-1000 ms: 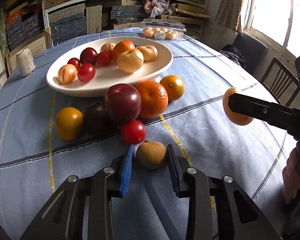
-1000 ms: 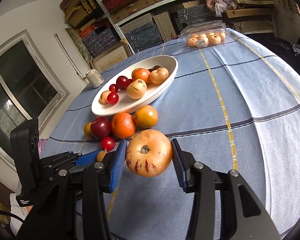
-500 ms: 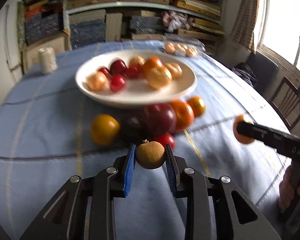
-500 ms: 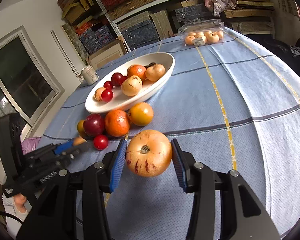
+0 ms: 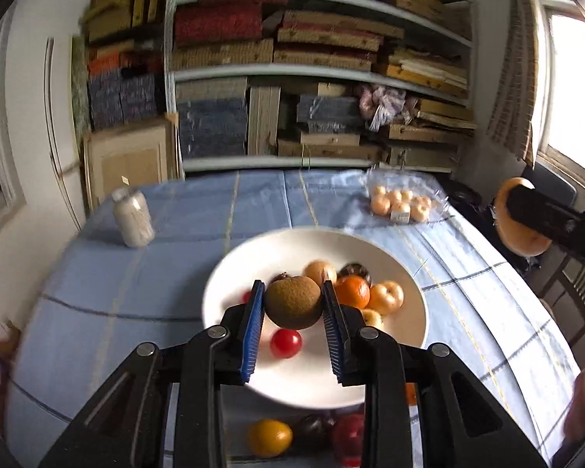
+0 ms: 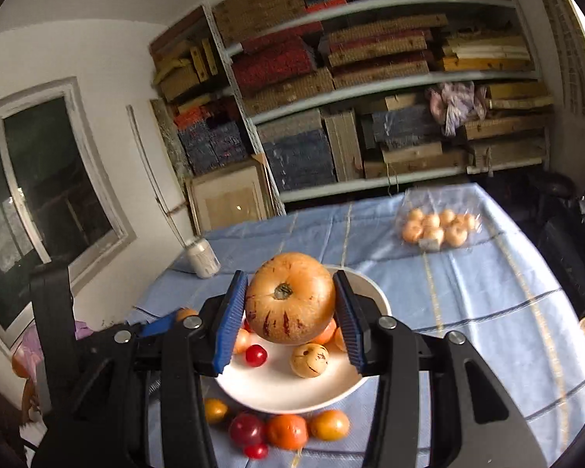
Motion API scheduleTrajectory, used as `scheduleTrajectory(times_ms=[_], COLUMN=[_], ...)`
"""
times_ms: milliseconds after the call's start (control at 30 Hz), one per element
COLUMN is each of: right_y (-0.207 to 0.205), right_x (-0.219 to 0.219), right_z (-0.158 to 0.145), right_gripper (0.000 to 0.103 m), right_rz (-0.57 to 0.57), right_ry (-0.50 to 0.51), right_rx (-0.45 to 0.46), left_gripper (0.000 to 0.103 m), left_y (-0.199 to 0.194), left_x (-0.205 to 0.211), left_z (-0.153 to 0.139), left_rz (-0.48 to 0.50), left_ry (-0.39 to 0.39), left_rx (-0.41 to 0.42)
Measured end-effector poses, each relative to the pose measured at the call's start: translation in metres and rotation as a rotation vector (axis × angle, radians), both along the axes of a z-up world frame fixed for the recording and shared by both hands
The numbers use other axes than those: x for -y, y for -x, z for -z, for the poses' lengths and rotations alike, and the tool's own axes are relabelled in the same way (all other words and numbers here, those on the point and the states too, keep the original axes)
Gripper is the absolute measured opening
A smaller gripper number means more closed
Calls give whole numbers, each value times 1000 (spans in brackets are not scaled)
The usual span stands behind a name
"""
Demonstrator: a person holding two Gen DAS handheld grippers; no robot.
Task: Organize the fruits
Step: 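Carry the pepino and small fruit onto the white plate and open both tools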
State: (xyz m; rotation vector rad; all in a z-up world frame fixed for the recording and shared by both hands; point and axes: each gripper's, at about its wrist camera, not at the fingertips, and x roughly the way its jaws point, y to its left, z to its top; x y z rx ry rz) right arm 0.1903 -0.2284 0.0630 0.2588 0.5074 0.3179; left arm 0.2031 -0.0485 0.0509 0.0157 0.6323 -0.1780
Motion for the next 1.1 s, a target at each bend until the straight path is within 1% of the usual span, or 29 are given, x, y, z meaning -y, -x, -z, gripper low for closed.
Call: scheduleTrajectory(times_ms=[33,67,100,133,200,367,500,767,833,867,933,1067,1100], right_y=[-7,-17,-25,-34,-43,-54,-57,-62,-61,-59,-56,-48,-45], right_x=[-3,-7,-9,-12,-14,-19,-18,-18,-16,-16,-15,-11,-9], right_z=[9,26,36,50,67,89,102,111,108,107,103,90,85], right_gripper=[44,44,44,44,44,44,44,45,49,55,56,56,56], right_rz=[-1,-6,-7,-10,-9,9,18,17,30,33,32,40,40], right_ry=[2,3,9,31,44,95,99,104,108,108,100,80,70], right_rx=[-19,-56,-79,-123,-162,-210,-239,-251,-231,-225,-209,-173,-162], left_gripper=[29,29,29,29,29,29,29,29,30,30,37,41,45], left_y=[-5,-10,-14,-17,-20,-24,-27,-31,-31,-31,-30,-25,-24], left_x=[2,4,4,5,3,4,5,3,2,2,1,-1,-2], left_z=[9,21,30,37,48,58,66,72,72,72,71,64,62], left_rz=[-2,3,7,10,17,28,33,31,27,23,20,18,14], left_ry=[-1,-12,-25,-31,-25,-22,-15,-9,-2,-4,-10,-10,-8], left_rx=[-17,-38,-55,-68,-92,-110,-132,-150,-151,-147,-141,-120,-113])
